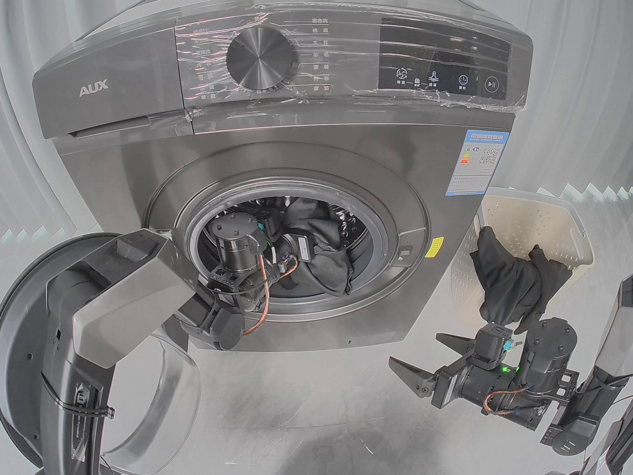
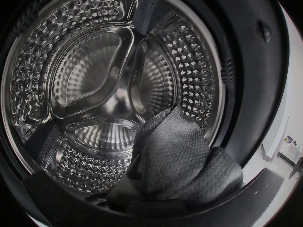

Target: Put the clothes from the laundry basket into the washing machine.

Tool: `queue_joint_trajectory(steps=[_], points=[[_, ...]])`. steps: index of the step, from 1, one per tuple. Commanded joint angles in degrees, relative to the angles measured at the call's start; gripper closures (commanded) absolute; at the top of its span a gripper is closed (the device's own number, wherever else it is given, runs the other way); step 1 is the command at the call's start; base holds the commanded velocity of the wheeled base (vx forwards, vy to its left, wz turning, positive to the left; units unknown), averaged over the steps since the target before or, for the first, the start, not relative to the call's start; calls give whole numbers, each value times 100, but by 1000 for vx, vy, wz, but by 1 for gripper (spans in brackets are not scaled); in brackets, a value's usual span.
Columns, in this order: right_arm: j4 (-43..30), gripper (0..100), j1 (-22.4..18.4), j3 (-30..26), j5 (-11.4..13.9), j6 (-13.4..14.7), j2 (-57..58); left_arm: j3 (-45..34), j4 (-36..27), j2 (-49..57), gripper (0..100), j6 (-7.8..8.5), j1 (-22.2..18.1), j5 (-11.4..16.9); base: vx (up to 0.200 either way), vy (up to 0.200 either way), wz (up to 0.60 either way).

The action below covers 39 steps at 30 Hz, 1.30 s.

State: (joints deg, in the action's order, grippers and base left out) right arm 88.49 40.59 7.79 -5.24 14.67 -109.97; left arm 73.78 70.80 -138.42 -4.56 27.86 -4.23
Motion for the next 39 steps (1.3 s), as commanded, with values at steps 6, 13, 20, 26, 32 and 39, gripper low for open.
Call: queue_joint_trajectory(steps=[6,13,20,26,32,39], points=[[1,0,-8,3,6,10,-42,1156,-163,-888,100,25,-131,-183,0,0,0],[1,0,-16,3,6,10,-51,2167,-603,-1196,100,69,-333,-597,0,0,0],[1,0,-16,3,14,36,-51,2361,-822,-1222,100,43,-369,-614,0,0,0],[1,0,-16,3,14,72,-51,2554,-910,-1284,100,8,-333,-614,0,0,0],[1,0,-25,-6,14,72,-42,2475,-902,-1275,0,-27,-307,-614,0,0,0],[1,0,-25,-6,14,72,-51,1921,-946,-1037,0,-27,-298,-649,0,0,0]])
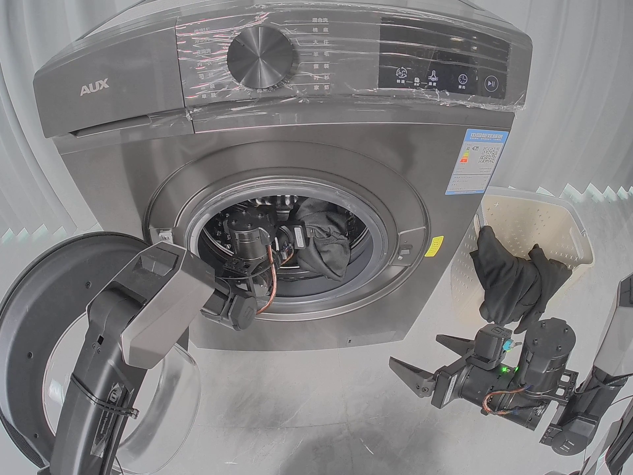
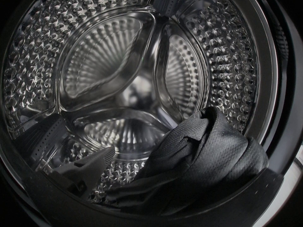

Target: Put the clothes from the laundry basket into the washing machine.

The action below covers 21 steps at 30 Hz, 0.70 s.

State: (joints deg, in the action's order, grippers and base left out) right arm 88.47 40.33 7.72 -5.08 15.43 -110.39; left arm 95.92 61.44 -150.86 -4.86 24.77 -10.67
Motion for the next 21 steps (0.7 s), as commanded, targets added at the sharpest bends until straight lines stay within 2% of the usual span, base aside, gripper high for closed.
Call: queue_joint_trajectory(steps=[1,12,15,21], points=[[4,0,2,2,7,-5,-9,-398,-9,259,0,12,19,-6,0,0,0],[-5,0,2,-7,-1,4,-9,-1532,-229,751,0,47,1,-14,0,0,0],[-5,0,10,-16,-1,4,-18,-1980,-466,997,0,100,-7,-199,0,0,0],[4,0,19,2,-1,4,-71,-2402,-783,1410,0,126,19,-225,0,0,0]])
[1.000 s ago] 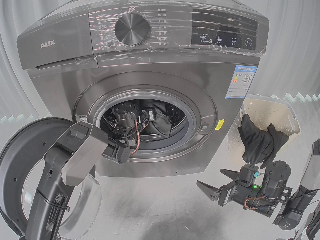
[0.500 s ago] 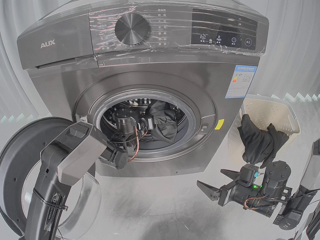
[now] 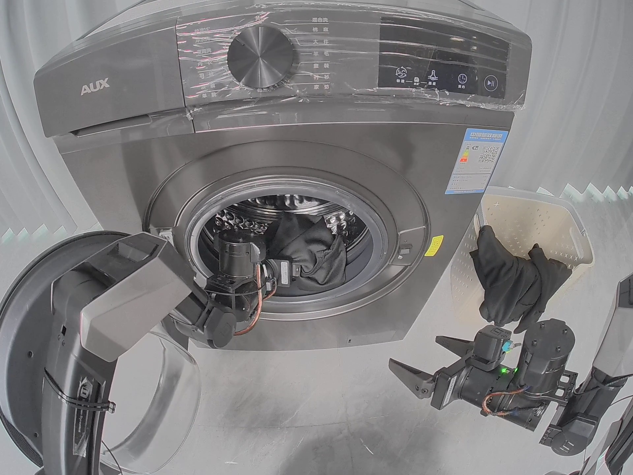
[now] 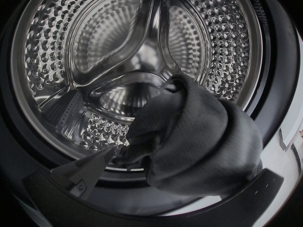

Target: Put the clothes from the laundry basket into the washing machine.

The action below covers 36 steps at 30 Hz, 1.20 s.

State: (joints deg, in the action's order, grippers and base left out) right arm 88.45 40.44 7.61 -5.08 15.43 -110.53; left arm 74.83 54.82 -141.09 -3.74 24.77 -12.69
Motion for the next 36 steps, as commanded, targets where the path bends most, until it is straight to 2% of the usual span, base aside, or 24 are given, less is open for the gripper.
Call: queue_joint_trajectory(steps=[1,3,7,10,14,19,31,34,35,36], points=[[5,0,8,4,-1,4,-56,-311,-147,451,0,14,19,-23,0,0,0],[5,0,8,4,-1,4,-56,-363,-165,478,0,14,37,-23,0,0,0],[5,0,-1,-5,-1,4,-56,-706,-147,609,0,14,107,188,0,0,0],[5,0,8,-5,-1,4,-56,-1014,-68,671,0,14,256,671,0,0,0],[5,0,26,4,-1,4,-56,-1137,-15,759,0,5,414,997,0,0,0],[5,0,61,4,-1,4,-74,-697,108,442,0,-30,564,953,0,0,0],[5,0,61,13,-1,4,-144,559,240,-595,0,14,590,777,0,0,0],[5,0,61,13,-1,4,-144,814,301,-762,0,93,555,575,0,0,0],[5,0,61,13,-1,4,-144,867,310,-762,100,84,546,566,0,0,0],[5,0,61,13,-1,4,-144,929,310,-762,100,67,538,557,0,0,0]])
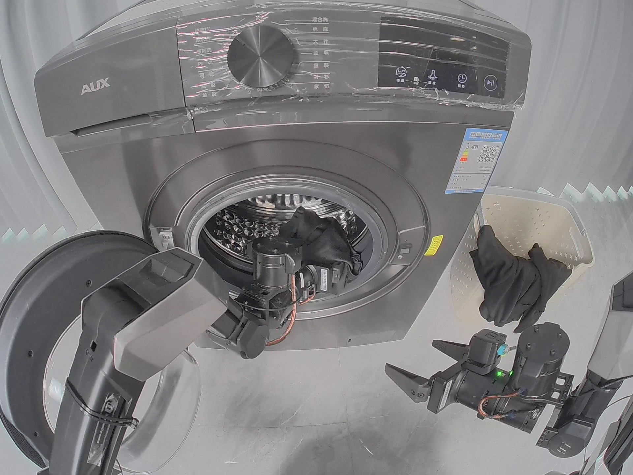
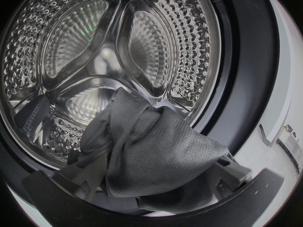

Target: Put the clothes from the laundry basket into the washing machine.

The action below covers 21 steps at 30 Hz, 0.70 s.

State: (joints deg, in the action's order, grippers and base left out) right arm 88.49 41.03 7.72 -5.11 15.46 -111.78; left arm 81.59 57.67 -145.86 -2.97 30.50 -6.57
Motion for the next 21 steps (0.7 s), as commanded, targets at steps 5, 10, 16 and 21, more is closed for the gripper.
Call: queue_joint_trajectory(steps=[5,10,16,21], points=[[1,0,10,2,1,1,-37,472,77,-285,100,-28,-106,-125,0,0,0],[1,0,19,-7,-8,1,-37,1096,209,-303,100,-1,-536,-538,0,0,0],[1,0,19,-7,-8,1,-108,1438,60,-303,100,-19,-791,-600,0,0,0],[1,0,10,-7,-8,1,-116,1307,113,-294,100,-63,-800,-609,0,0,0]])
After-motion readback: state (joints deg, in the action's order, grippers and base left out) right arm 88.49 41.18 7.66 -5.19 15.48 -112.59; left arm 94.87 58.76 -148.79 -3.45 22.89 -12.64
